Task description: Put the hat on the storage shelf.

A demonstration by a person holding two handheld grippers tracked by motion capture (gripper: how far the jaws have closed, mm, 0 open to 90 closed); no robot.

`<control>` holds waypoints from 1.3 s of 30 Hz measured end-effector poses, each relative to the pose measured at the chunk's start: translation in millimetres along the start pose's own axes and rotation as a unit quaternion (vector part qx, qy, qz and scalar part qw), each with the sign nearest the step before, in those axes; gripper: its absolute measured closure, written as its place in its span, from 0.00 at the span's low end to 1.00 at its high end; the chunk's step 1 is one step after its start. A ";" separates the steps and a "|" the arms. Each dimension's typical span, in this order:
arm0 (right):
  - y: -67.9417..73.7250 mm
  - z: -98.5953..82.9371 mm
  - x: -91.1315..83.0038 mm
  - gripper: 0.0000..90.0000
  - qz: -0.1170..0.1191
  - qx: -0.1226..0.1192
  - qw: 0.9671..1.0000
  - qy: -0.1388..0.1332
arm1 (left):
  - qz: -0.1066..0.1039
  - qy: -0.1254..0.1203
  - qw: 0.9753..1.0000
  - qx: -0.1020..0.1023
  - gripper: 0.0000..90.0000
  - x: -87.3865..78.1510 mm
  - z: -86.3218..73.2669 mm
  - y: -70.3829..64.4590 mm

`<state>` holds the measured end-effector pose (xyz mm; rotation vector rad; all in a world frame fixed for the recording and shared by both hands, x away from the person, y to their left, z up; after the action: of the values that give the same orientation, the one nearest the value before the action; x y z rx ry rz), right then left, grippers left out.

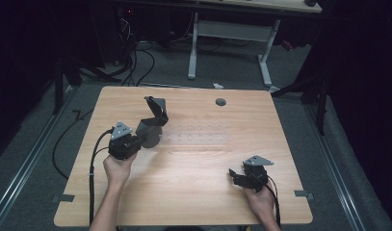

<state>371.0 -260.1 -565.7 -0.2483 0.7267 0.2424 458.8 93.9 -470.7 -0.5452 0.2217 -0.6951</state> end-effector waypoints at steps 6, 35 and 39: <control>0.0 0.0 0.0 0.35 0.000 0.000 1.000 0.000 | 0.012 0.009 1.000 0.000 0.80 -2.1 -2.6 2.8; -0.1 0.1 0.1 0.35 0.000 -0.001 1.000 -0.001 | 0.035 0.011 0.999 -0.004 0.47 -50.4 -31.0 -12.6; -0.1 0.1 0.1 0.35 0.000 -0.001 1.000 -0.001 | 0.027 0.023 0.999 -0.009 0.46 -50.0 -42.4 -18.5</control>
<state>371.2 -260.1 -565.7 -0.2493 0.7254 0.2431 395.5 98.1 -495.4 -0.5390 0.2854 -0.6544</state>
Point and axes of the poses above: each handheld gripper's, and its own axes: x roughly forward along the jaws, z roughly out of its top, y roughly to its left, the point moved 5 cm from there along x, roughly forward along the jaws, and after that the axes turned 10 degrees about -z, right-handed, at the moved point
